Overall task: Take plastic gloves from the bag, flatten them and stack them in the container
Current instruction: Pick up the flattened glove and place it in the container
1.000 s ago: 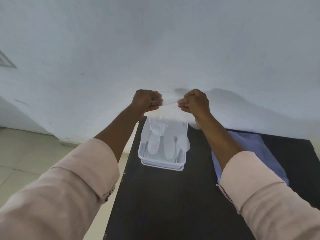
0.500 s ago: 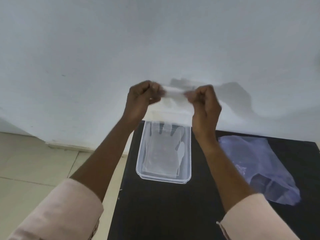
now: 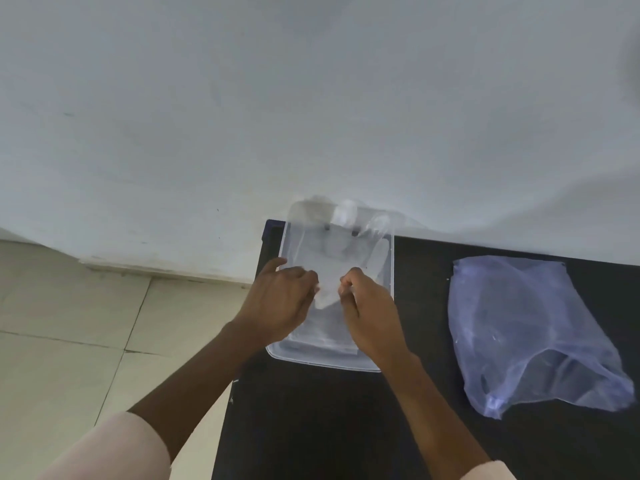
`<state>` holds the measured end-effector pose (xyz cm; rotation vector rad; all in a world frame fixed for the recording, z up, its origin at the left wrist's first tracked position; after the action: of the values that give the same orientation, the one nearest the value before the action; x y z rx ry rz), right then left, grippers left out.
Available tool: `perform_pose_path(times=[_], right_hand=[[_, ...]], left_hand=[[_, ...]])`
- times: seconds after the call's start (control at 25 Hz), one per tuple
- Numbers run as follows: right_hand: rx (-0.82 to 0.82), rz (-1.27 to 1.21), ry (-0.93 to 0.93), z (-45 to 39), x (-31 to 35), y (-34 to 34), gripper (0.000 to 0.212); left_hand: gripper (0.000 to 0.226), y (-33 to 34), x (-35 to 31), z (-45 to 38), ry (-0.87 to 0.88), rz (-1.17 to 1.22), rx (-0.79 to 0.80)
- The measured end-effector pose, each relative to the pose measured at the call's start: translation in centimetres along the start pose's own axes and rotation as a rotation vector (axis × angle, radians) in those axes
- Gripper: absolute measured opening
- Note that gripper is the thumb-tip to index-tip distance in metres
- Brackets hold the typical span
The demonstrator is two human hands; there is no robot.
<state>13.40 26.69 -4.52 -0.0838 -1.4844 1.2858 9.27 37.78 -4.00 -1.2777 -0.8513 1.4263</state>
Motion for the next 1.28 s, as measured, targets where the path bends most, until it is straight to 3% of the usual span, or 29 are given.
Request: perform_pose_path(times=[0.16,0.48,0.68,0.84,1.28], right_hand=[[0.105,0.159,-0.014,0.1,0.2,1.0,0.010],[0.255,0.311,-0.032,0.4,0.8,2.0,0.017],[0.522,0.566,-0.012,1.2,0.7,4.4,0.036],[0.696,0.719,0.034,2.3,-0.5,5.7,0.038],[0.782,0.900,0.057,2.5,-1.1,6.0,0.042]], left_hand=[[0.017,1.3,-0.6,-0.2,-0.040,-0.127,0.076],[0.041,3.7,-0.9,0.4,-0.115,-0.313,0.404],[0.050,4.7,-1.0,1.1,-0.041,-0.351,0.460],[0.050,5.5,-1.0,1.4,0.014,-0.392,0.550],[0.059,6.6,-0.9,0.8,0.015,-0.459,0.641]])
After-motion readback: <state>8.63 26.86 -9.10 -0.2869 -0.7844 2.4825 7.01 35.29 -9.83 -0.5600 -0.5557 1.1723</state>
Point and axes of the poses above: each hand's wrist, its own z-axis away from the middle knuckle, its own y-axis out of the palm, x = y × z, the point moved 10 cm from there along -z, towards the middle knuckle, and after that the axes turned 13 degrees about x, right-handed, at the moved point
